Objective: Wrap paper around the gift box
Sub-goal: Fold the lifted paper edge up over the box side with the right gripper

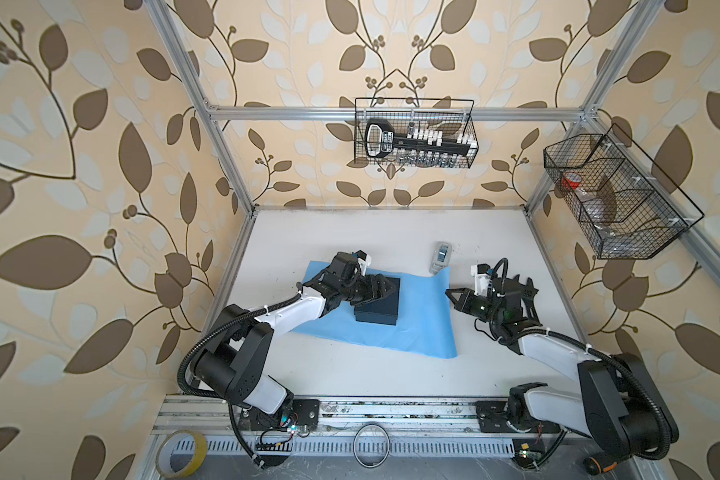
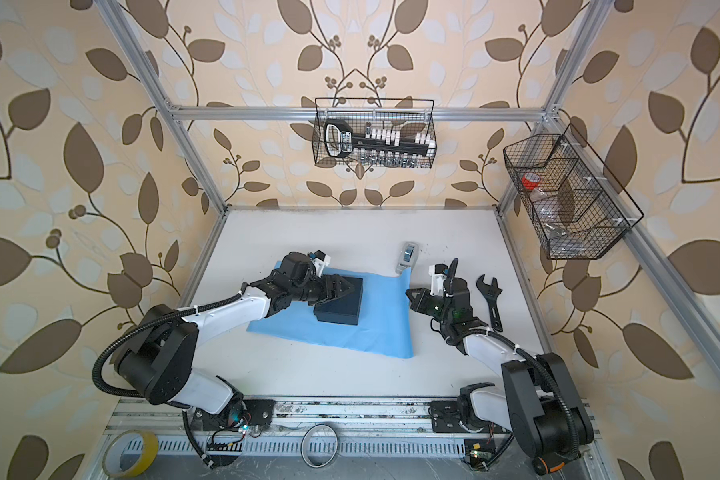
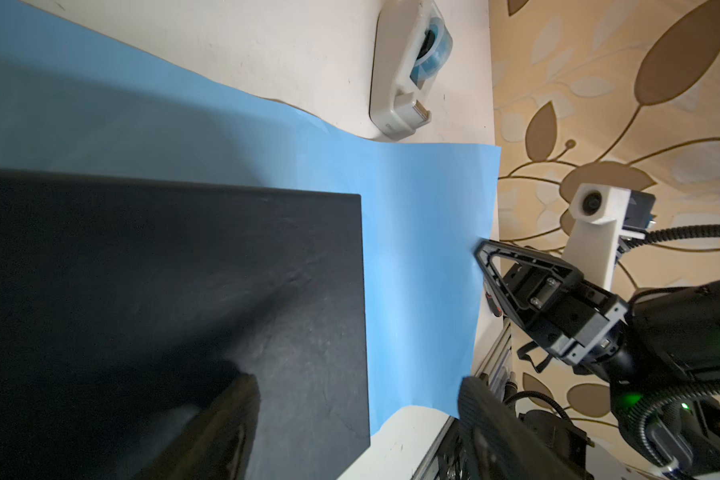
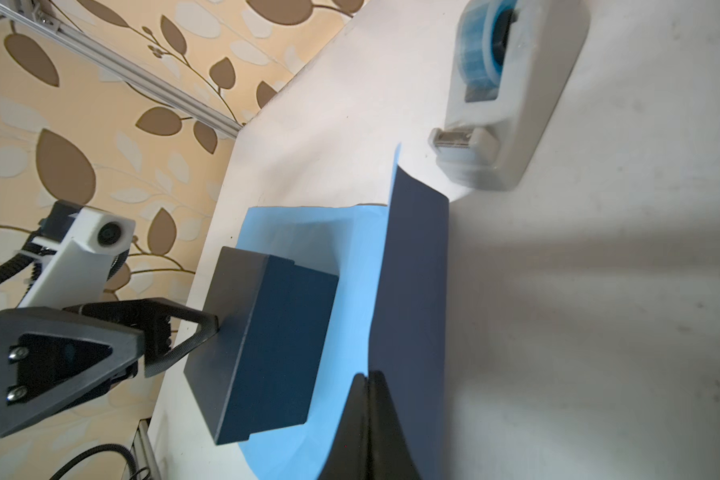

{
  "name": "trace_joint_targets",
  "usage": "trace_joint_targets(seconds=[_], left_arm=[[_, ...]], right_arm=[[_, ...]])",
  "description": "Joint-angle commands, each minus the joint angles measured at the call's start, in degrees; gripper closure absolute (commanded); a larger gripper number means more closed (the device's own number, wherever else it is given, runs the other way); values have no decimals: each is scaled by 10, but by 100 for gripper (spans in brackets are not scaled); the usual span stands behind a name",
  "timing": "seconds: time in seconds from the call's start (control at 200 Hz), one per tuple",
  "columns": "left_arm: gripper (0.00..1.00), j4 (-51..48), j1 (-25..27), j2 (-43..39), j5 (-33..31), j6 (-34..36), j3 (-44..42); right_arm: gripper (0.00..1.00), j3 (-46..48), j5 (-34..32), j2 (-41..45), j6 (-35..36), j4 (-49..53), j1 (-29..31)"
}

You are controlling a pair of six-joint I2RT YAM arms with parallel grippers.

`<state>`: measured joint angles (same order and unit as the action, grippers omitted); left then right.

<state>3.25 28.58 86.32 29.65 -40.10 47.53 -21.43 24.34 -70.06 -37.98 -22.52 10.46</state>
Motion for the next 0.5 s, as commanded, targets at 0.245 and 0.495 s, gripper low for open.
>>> trace_joint_targets(seconds=[0.245, 0.495], left_arm=[[22, -54, 12, -70, 8, 4, 18], [30, -30, 45, -118, 18, -10, -21]], right_arm=[[100, -86, -59, 19, -77, 74, 97], [100, -134, -120, -22, -133, 50, 176]])
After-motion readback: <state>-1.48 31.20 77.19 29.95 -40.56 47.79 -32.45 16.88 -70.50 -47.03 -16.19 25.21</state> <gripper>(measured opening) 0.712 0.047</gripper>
